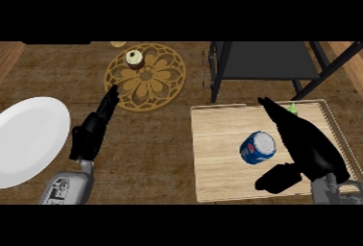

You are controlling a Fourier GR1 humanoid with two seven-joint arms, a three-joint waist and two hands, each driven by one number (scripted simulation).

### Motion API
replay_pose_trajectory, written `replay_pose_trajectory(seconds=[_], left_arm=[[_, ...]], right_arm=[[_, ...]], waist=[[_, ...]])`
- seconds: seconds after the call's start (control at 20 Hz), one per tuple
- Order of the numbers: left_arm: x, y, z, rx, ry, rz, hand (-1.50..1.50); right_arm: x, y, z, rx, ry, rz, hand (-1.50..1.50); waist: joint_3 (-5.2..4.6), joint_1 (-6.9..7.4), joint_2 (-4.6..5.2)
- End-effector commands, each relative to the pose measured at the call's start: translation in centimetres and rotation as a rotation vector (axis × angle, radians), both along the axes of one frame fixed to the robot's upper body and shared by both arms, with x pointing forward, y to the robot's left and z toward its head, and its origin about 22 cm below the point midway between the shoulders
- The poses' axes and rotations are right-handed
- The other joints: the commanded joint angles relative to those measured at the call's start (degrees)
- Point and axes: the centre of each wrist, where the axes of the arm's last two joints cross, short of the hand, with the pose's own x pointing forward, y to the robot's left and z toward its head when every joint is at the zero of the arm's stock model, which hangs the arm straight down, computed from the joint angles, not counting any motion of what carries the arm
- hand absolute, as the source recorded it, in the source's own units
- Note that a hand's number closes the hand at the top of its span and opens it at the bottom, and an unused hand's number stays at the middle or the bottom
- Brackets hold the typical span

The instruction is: Pick the can from the tray and place it in the tiered shelf

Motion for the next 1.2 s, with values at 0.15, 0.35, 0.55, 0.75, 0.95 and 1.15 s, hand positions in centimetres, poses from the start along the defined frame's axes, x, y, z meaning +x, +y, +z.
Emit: replay_pose_trajectory(seconds=[0.15, 0.35, 0.55, 0.75, 0.95, 1.15], left_arm=[[1.2, -0.9, 0.7, -0.006, -0.003, 0.006, 0.0], [-0.7, 0.3, 0.0, -0.011, -0.002, -0.014, 0.0], [0.9, 0.6, 0.1, -0.006, -0.003, -0.009, 0.0], [0.0, -0.7, -0.8, -0.012, -0.011, 0.003, 0.0], [-0.4, -0.6, -0.2, 0.014, -0.002, 0.01, 0.0], [0.4, 0.5, 0.5, -0.01, -0.006, 0.012, 0.0]], right_arm=[[0.7, 1.1, -2.4, -0.049, 0.043, -0.016, -1.5], [-0.1, 0.9, -1.4, -0.035, 0.044, -0.037, -1.5], [2.1, 1.1, -3.8, -0.04, 0.05, -0.012, -1.5], [1.6, 0.7, -3.3, -0.04, 0.059, -0.002, -1.5], [1.4, 1.8, -6.7, -0.047, 0.086, 0.023, -1.5], [0.7, 0.2, -6.5, -0.109, 0.127, 0.073, 1.5]], waist=[[0.01, -0.03, 0.02], [0.01, -0.06, -0.03], [0.01, -0.02, 0.04], [0.0, -0.06, 0.0], [0.02, 0.03, 0.01], [0.01, -0.14, 0.02]])
